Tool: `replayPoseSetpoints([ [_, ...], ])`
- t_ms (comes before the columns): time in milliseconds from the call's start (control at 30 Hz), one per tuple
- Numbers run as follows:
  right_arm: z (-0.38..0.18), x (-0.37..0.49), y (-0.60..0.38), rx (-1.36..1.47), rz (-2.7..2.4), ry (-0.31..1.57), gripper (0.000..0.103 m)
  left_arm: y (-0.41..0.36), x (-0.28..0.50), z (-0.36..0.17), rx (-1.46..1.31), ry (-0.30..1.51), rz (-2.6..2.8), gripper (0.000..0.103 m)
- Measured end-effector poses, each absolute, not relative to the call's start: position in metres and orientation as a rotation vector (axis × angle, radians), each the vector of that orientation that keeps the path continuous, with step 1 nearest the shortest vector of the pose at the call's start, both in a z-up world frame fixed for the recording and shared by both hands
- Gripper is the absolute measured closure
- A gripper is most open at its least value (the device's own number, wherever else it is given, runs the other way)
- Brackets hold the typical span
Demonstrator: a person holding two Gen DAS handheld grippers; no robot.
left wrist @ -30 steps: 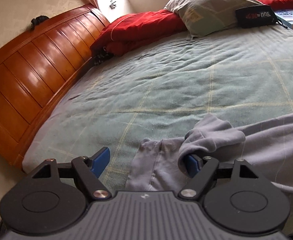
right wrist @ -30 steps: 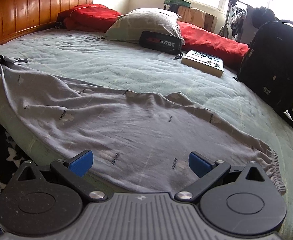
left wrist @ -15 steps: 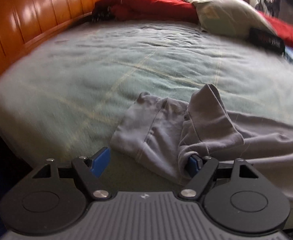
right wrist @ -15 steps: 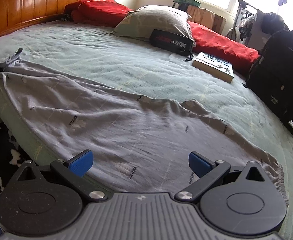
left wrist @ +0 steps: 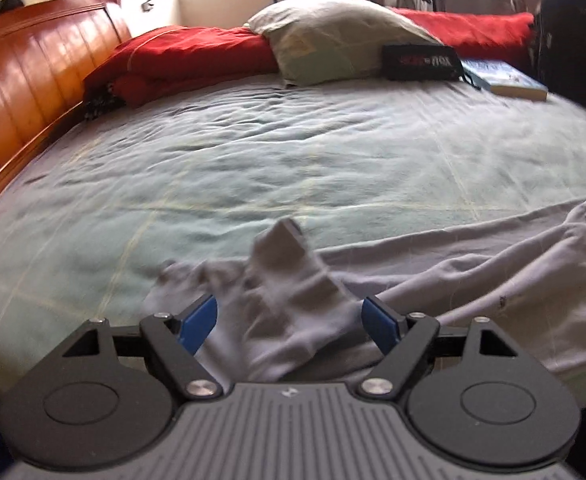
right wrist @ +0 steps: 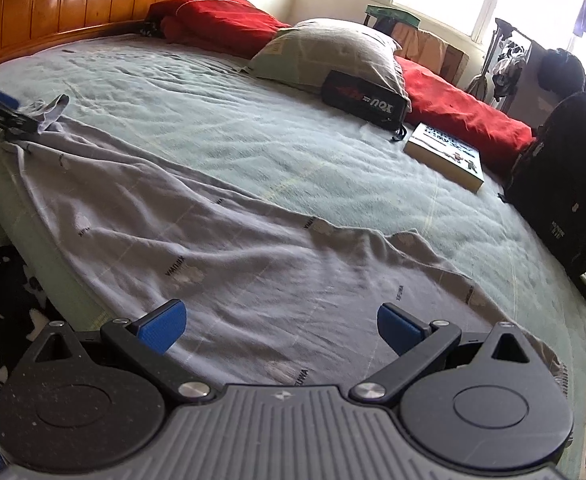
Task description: Fold clothes
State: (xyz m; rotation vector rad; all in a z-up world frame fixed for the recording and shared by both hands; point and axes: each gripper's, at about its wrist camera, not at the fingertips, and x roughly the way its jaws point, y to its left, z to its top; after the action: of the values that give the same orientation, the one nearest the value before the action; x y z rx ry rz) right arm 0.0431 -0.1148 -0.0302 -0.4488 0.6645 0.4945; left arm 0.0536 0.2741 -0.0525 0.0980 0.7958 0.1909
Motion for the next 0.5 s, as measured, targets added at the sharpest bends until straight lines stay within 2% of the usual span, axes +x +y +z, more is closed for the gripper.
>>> replayPoseSetpoints([
  [233,-0.029,0.045,-0.109,-0.456,0.491,0.663,0.000,0.272,0.069,-0.059,0.214,0.870,0.280,0.021],
  [500,-0.024,0.052,-0.108,-0.455,0.515,0.657,0.000,0.332,0.045,-0.037,0.179,0.843,0.468,0.023],
])
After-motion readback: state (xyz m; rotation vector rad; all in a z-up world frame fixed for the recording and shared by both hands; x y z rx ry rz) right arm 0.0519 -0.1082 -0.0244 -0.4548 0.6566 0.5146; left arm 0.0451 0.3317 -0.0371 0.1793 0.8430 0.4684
